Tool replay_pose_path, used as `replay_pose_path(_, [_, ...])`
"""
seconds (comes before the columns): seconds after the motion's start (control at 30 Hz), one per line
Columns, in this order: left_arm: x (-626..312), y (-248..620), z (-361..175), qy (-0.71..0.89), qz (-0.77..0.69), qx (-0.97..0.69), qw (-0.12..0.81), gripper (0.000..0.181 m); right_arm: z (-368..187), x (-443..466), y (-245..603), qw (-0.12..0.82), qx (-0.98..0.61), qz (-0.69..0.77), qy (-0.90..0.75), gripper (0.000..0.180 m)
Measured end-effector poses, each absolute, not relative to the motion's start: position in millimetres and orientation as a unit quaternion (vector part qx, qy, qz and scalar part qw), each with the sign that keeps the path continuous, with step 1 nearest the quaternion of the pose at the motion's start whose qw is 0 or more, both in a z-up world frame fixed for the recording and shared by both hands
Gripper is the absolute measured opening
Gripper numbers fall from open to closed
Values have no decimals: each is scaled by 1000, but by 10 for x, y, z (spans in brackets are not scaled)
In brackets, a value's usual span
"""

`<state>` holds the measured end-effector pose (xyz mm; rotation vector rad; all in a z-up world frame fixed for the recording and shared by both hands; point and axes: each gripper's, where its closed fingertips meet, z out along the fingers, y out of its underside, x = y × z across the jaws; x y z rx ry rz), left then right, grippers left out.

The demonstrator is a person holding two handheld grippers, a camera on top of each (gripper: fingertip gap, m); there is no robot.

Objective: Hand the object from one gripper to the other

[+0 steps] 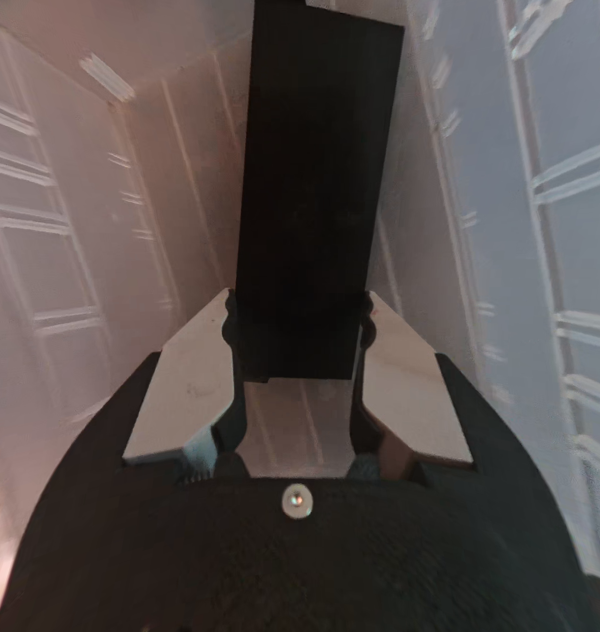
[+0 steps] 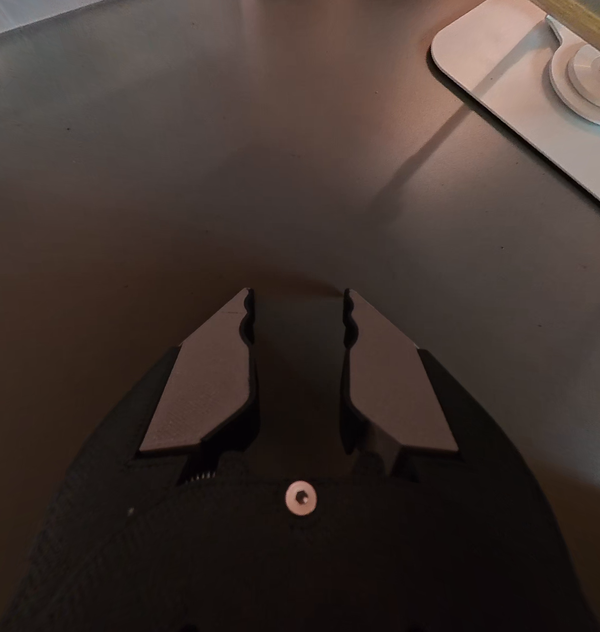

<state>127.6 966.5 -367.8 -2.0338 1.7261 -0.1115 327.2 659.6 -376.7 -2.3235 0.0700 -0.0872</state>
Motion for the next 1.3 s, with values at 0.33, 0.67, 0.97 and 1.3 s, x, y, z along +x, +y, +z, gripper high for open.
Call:
replay_pose_path(0.33, [1079,10060,-3182,727,293,-465,412,70,-3773,3270,6597,396,-917,-29,29,49])
replay_pose_path(0.67, [1197,9907,-2706,716,345,-310,522,33,-3773,3272,6596,396,-917,-29,29,49])
replay_pose_path(0.97, [991,10028,-2859,668,191,-513,504,21,-3769,3262,6598,396,-917,-33,25,47])
replay_pose_path(1.3, [885,9711,-3126,646,-23,-667,371,60,-3772,3254,6607,396,-917,-28,25,48])
